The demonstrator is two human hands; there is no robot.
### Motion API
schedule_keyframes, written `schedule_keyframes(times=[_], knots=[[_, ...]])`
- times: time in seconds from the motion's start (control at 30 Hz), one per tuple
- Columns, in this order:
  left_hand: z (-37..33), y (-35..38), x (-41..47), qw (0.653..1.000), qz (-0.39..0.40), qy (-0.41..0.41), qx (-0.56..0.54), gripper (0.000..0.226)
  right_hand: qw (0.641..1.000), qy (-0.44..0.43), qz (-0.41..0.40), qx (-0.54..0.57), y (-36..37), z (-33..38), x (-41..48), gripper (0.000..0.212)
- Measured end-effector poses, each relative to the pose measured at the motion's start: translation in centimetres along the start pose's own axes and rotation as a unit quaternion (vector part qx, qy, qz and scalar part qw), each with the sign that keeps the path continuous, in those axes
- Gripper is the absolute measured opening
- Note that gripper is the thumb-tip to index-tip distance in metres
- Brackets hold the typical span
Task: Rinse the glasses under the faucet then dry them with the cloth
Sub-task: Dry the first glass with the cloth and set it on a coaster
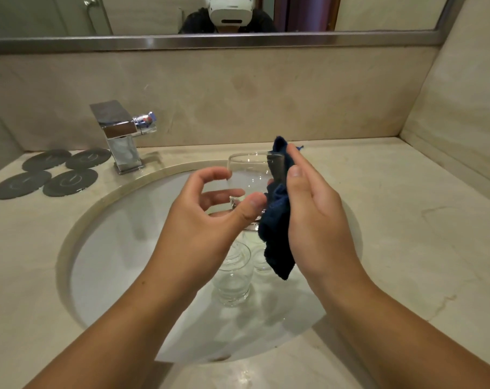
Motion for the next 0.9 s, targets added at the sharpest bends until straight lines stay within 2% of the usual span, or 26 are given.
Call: schedule_keyframes(times=[0.07, 0.2, 0.4, 0.47, 0.63, 0.73, 0.9], knots=[[0.2, 0.2, 0.1, 0.999, 0.023, -0.008, -0.032, 0.075, 1.000, 0.001, -0.019, 0.008, -0.6, 0.2, 0.0, 0.039], [0.2, 0.9, 0.2, 0.992, 0.057, -0.008, -0.115, 0.070, 0.997, 0.038, -0.028, 0.060, -1.1, -0.1, 0.0, 0.036], [0.4, 0.0, 0.3, 1.000, 0.004, 0.001, -0.028, 0.055, 0.997, 0.025, -0.050, 0.051, -1.0, -0.3, 0.2, 0.035], [0.2, 0.0, 0.2, 1.000, -0.005, 0.014, -0.027, 0.051, 0.998, 0.018, -0.045, 0.042, -0.9, -0.2, 0.1, 0.041], [0.1, 0.5, 0.0, 0.999, 0.002, 0.016, -0.030, 0.073, 1.000, -0.015, -0.009, 0.017, -0.5, 0.3, 0.0, 0.041], [0.5, 0.0, 0.3, 1.000, 0.004, -0.004, -0.031, 0.074, 1.000, -0.007, -0.007, 0.025, -0.4, 0.0, 0.2, 0.041], [0.7, 0.7, 0.5, 0.993, 0.059, -0.007, -0.107, 0.077, 0.994, 0.045, -0.016, 0.102, -1.1, -0.8, 0.3, 0.035]])
Point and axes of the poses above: each hand's wrist, its own x-axis towards the middle knuckle, its own y-axis out of the palm, z = x × y, the point moved 8 cm from there along x, towards the middle knuckle, and after that the axes turned 10 degrees about z, right-handed, at the moved point
